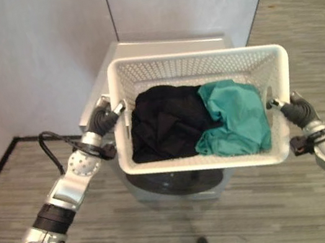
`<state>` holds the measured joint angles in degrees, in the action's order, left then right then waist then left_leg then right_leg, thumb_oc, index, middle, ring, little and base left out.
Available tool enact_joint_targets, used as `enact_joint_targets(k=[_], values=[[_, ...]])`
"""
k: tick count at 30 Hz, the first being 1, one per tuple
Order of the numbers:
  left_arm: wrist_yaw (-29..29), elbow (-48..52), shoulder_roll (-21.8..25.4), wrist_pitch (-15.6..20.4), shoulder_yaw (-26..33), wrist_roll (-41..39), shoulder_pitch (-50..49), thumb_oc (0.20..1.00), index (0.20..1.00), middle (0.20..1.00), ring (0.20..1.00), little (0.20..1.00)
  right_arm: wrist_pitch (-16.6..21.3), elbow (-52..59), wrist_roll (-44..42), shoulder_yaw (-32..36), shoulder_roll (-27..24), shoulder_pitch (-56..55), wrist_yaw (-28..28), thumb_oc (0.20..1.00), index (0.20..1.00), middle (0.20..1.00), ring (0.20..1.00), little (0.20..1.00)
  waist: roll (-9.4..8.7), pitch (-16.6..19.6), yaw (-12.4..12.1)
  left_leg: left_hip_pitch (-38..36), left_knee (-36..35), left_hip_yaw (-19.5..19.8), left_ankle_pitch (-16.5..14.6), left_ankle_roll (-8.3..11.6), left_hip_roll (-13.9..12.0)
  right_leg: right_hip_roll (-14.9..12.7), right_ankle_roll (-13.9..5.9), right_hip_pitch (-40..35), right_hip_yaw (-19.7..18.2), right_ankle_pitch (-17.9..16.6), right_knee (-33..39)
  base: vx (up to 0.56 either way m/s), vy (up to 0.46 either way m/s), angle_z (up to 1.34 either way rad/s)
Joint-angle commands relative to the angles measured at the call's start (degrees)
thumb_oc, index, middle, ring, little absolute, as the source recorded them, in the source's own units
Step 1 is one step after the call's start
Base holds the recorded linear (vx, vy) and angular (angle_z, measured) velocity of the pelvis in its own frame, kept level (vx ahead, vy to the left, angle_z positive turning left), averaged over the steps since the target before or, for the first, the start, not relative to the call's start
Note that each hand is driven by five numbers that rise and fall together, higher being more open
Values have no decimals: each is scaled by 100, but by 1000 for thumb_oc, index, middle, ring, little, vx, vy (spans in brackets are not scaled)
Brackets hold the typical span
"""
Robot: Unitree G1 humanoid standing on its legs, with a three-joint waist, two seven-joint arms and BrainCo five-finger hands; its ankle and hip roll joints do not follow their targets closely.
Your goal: Grab the laundry basket,head to the washer,open it,put in the laundry and shut it.
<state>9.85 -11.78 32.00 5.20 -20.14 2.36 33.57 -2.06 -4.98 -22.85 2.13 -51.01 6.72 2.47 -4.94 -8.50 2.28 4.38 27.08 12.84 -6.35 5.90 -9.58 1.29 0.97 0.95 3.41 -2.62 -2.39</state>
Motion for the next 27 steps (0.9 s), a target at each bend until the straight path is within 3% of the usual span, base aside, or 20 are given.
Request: enact_joint_targets(k=[1, 3, 4, 10, 15, 17, 18, 20, 23, 27], values=[[313, -197, 237, -17, 348, -173, 541, 200, 200, 200, 200, 200, 531, 359, -758, 397, -256, 290, -23, 200, 200, 200, 200, 200, -298, 334, 92, -185, -888, -658, 390, -265, -63, -526, -596, -25, -171, 504, -102, 47, -4, 40], [331, -238, 248, -7, 275, -128, 679, 200, 200, 200, 200, 200, 556, 381, -720, 410, -275, 274, -4, 200, 200, 200, 200, 200, -291, 324, 12, 112, -1710, -638, 358, -205, 48, -541, -609, -121, -136, 614, -56, 55, 18, 41], [354, -331, 208, -9, 164, -83, 759, 200, 200, 200, 200, 200, 563, 298, -654, 381, -259, 313, -83, 200, 200, 200, 200, 200, -320, 288, -13, 284, -1829, -662, 534, -128, 67, -556, -584, -158, -128, 675, -101, 69, 51, 13], [218, -625, 196, -3, -152, -232, 998, 200, 200, 200, 200, 200, 340, -431, -734, -16, -312, 802, -104, 200, 200, 200, 200, 200, -118, 540, -105, -199, -2425, -962, 449, -111, 80, -711, -729, -290, -128, 642, -27, 136, 105, -14], [407, -1456, 311, -71, -687, -349, 1831, 200, 200, 200, 200, 200, 96, -1735, -790, -1404, -590, 2676, -134, 200, 200, 200, 200, 200, -8, 651, -263, -656, -2755, -1284, 435, -138, 148, -845, -852, -406, -264, 473, 266, 102, 96, -49], [441, -1666, 271, -81, -826, -381, 2063, 200, 200, 200, 200, 200, 77, -1992, -746, -1683, -614, 3054, -149, 200, 200, 200, 200, 200, 5, 658, -264, -680, -2800, -1307, 447, -135, 158, -864, -876, -411, -246, 447, 318, 40, 43, -17], [547, -2117, 224, -113, -1194, -395, 2687, 200, 200, 200, 200, 200, -8, -2516, -670, -2274, -685, 3981, -191, 200, 200, 200, 200, 200, 30, 663, -251, -682, -2859, -1334, 459, -132, 192, -895, -917, -395, -226, 397, 410, 32, 48, -11], [595, -2445, 164, -123, -1381, -416, 3044, 200, 200, 200, 200, 200, -30, -2867, -701, -2637, -671, 4548, -213, 200, 200, 200, 200, 200, 59, 659, -213, -657, -2869, -1337, 475, -130, 198, -904, -926, -365, -226, 376, 431, 10, 21, -1], [680, -3598, -181, -155, -1971, -615, 4084, 200, 200, 200, 200, 200, -12, -3848, -819, -3423, -368, 5939, -311, 200, 200, 200, 200, 200, 151, 644, -105, -662, -3000, -1350, 543, -111, 206, -894, -946, -303, -200, 366, 444, 59, 33, 10], [715, -4134, -295, -163, -2351, -593, 4612, 200, 200, 200, 200, 200, -78, -4530, -811, -3810, -49, 6605, -347, 200, 200, 200, 200, 200, 208, 590, -33, -632, -3052, -1339, 593, -102, 193, -865, -948, -184, -178, 382, 367, 46, 7, 11]])
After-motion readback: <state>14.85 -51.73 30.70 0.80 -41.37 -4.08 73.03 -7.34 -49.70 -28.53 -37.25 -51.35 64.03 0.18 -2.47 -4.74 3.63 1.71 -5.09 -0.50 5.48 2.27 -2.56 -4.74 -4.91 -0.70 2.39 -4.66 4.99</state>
